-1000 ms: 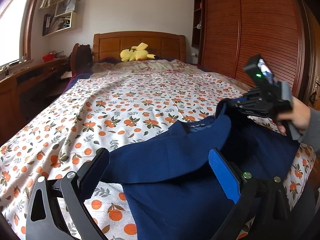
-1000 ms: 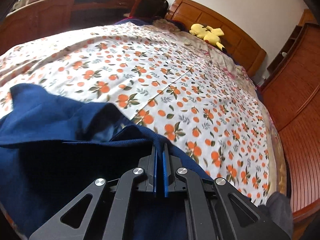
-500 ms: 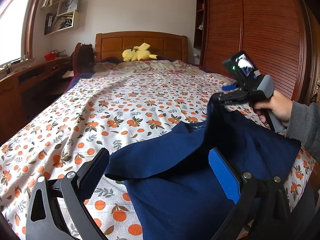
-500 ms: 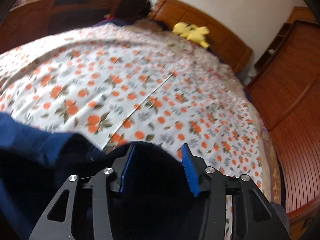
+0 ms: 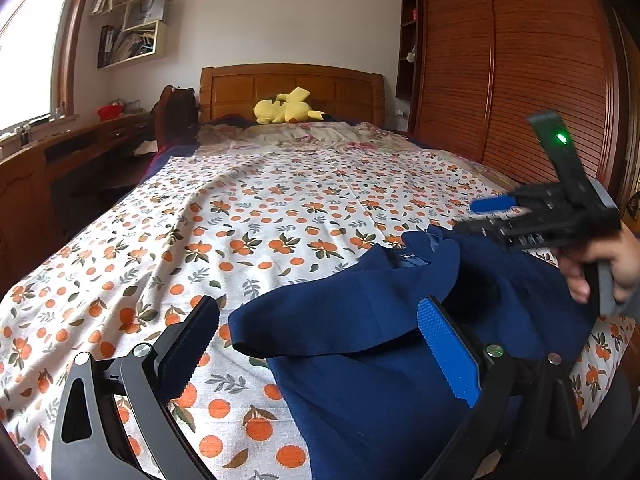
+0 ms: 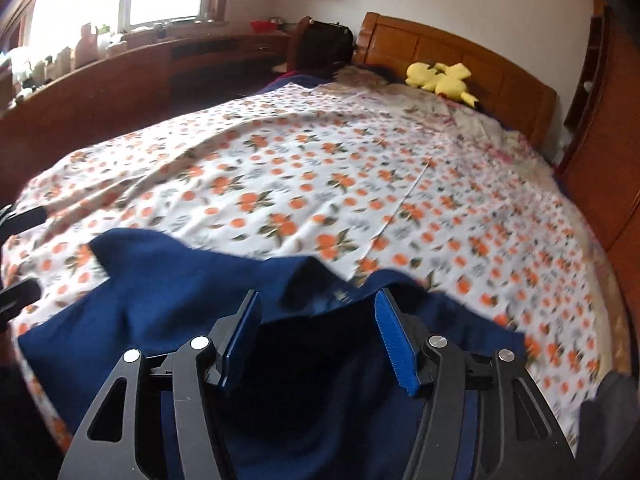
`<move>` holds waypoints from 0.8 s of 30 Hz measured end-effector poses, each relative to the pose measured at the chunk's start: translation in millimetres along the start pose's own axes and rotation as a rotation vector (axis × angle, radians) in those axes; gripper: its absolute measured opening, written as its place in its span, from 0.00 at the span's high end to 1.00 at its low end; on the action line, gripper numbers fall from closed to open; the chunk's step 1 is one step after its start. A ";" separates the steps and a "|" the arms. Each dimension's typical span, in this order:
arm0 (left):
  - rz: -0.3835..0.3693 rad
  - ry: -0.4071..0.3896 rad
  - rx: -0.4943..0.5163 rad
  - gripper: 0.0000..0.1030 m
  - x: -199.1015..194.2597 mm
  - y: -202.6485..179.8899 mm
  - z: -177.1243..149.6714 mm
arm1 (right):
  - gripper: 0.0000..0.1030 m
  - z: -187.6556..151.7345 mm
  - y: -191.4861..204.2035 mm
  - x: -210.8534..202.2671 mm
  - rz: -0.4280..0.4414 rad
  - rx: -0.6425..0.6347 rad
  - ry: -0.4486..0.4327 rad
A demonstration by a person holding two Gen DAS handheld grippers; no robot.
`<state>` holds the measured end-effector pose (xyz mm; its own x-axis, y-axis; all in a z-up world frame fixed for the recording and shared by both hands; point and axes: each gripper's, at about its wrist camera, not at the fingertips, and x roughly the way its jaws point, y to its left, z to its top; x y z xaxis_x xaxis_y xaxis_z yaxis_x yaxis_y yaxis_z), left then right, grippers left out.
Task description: Fold large clothes
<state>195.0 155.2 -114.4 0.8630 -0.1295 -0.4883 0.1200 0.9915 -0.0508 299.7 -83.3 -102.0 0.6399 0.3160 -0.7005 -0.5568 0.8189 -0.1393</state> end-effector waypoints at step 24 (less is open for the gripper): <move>0.017 -0.013 -0.018 0.03 -9.0 10.1 -1.6 | 0.94 -14.3 38.6 42.9 0.181 0.245 0.130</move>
<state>187.6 166.4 -111.8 0.8713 -0.1126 -0.4777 0.0965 0.9936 -0.0582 298.1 -45.0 -147.5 0.4605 0.4163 -0.7840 -0.5017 0.8507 0.1570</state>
